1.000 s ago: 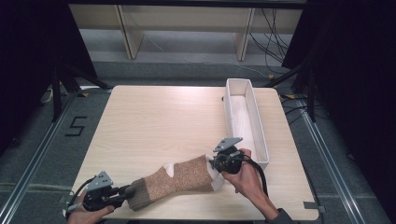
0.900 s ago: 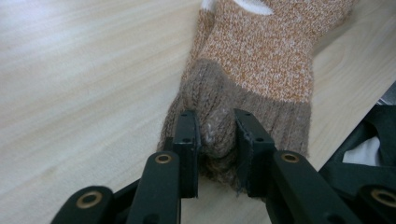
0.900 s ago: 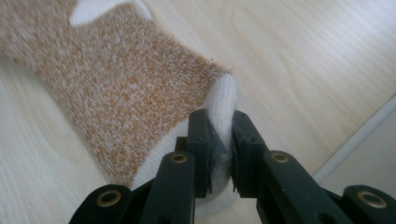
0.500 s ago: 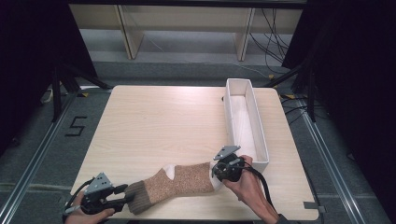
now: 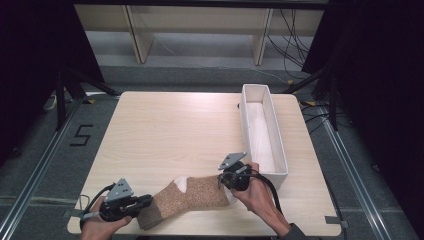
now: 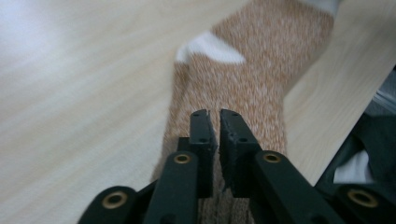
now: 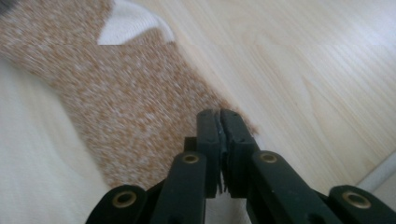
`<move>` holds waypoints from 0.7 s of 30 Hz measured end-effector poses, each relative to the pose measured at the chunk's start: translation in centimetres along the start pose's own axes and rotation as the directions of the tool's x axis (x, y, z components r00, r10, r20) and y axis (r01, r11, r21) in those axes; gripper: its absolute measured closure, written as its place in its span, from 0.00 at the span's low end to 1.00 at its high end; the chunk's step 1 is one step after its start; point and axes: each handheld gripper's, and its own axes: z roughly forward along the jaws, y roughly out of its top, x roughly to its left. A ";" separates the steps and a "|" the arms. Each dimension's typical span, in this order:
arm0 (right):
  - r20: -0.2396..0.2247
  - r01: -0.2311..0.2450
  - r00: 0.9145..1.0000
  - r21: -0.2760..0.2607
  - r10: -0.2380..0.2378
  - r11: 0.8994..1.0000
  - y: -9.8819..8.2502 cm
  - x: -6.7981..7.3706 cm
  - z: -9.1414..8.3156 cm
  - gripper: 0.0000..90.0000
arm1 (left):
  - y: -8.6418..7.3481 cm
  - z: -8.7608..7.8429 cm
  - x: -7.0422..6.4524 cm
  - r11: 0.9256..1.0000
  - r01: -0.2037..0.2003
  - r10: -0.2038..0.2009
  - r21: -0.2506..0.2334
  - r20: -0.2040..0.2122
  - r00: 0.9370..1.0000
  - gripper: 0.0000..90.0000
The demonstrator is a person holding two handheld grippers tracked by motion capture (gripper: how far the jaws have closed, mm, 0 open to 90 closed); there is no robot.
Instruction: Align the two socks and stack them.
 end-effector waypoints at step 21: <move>0.042 -0.039 0.999 0.110 0.034 0.993 -3.1 0.5 0.8 0.98 | -1.5 1.2 -0.3 0.997 -0.028 0.031 0.065 -0.035 0.999 0.99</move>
